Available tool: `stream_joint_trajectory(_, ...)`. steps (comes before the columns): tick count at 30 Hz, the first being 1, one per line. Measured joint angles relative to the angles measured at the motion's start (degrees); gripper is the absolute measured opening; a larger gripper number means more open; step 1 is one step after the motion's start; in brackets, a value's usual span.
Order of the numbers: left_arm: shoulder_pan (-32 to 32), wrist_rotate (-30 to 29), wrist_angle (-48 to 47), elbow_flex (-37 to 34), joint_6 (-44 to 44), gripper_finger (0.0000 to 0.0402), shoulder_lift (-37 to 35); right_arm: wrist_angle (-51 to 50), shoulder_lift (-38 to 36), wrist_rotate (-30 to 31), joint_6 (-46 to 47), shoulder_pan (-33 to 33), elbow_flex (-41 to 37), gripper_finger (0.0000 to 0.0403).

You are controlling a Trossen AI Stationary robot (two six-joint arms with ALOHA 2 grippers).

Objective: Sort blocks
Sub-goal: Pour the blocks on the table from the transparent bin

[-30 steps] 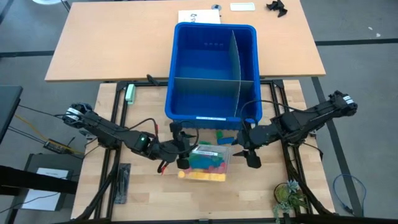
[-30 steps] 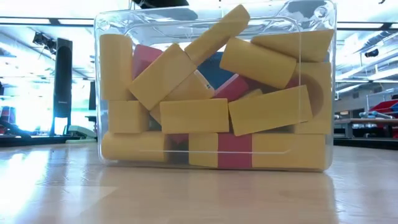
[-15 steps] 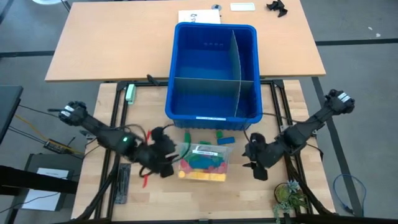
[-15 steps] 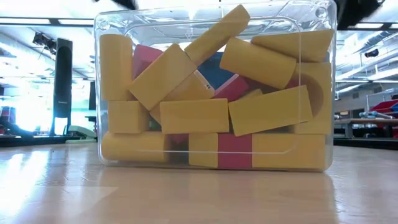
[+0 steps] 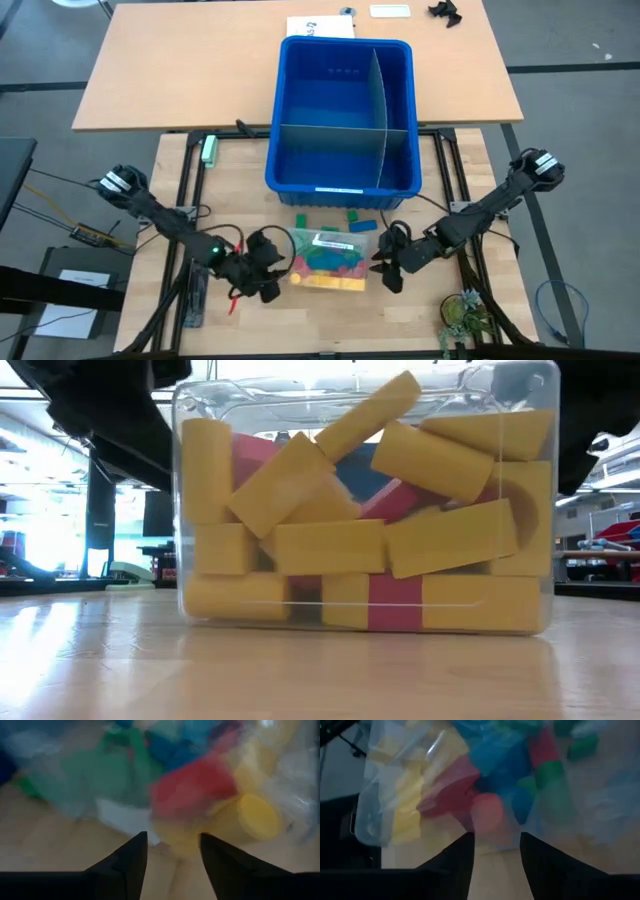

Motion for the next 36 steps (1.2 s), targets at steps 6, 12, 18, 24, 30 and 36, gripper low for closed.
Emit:
stream_joint_trajectory(6, 0.9, 3.3, 2.0, 1.0, 1.9, 0.0192, 0.2, 2.1, 0.7, -1.7, 2.5, -1.3, -0.1, 0.0138)
stream_joint_trajectory(12, 0.8, 8.2, 4.8, 4.0, -0.1, 0.0192, 0.3, 2.0, -1.0, -7.8, 10.9, -1.2, 0.1, 0.0114)
stream_joint_trajectory(18, 1.0, 8.1, 5.2, 6.1, -3.0, 0.0192, 0.2, 1.3, -1.2, -14.6, 16.3, -2.0, 0.2, 0.0098)
stream_joint_trajectory(24, 1.1, 7.7, 5.2, 6.1, -7.8, 0.0192, 0.2, 0.5, -2.8, -18.8, 18.6, -2.6, 0.4, 0.0089)
stream_joint_trajectory(30, 2.2, 3.5, -2.4, 6.1, -10.5, 0.0192, 0.2, -4.1, -4.0, -16.5, 17.3, -4.0, 0.6, 0.0087)
stream_joint_trajectory(36, 3.2, 6.6, 1.6, 6.1, -10.4, 0.0192, 0.2, -3.8, -4.2, -20.7, 16.7, -4.9, 0.6, 0.0095)
